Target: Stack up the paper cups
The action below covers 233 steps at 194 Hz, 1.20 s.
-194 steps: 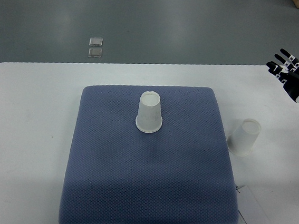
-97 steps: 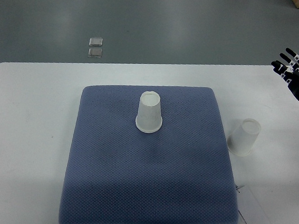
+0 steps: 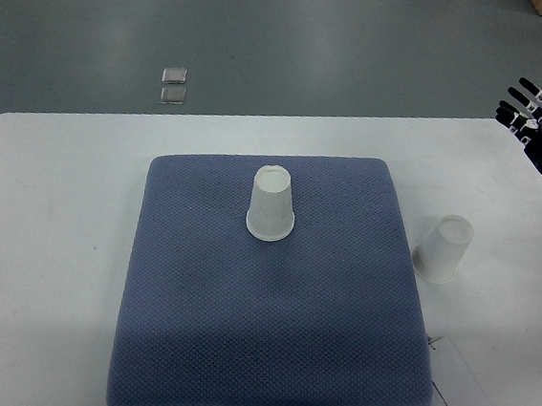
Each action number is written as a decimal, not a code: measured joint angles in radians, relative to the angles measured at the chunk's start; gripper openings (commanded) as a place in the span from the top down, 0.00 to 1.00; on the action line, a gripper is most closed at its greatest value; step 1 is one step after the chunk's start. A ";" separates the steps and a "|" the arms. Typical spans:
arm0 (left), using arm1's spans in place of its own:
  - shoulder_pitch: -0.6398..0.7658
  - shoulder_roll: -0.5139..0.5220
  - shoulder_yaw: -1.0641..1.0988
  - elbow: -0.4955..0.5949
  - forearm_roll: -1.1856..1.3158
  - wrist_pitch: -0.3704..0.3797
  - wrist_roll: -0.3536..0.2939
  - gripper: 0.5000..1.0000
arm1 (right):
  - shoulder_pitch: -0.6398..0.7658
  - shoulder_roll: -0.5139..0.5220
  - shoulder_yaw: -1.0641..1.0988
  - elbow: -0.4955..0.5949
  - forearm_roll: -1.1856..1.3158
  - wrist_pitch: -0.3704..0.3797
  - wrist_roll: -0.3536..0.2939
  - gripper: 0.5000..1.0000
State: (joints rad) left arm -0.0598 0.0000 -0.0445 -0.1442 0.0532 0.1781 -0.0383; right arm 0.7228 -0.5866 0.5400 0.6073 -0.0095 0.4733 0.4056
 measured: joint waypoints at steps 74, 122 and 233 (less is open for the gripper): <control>0.000 0.000 0.000 0.000 0.000 0.000 0.000 0.00 | 0.047 -0.208 -0.002 0.209 -0.426 0.117 0.099 0.13; 0.000 0.000 0.000 0.000 0.000 0.000 0.000 0.00 | 0.127 -0.324 -0.002 0.292 -0.611 0.132 0.103 0.12; 0.000 0.000 0.000 0.000 0.000 0.000 0.000 0.00 | 0.200 -0.415 0.018 0.285 -0.575 0.138 0.113 0.15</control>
State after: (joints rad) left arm -0.0598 0.0000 -0.0445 -0.1442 0.0535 0.1780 -0.0384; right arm 0.9228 -1.0018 0.5577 0.8927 -0.5845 0.6109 0.5181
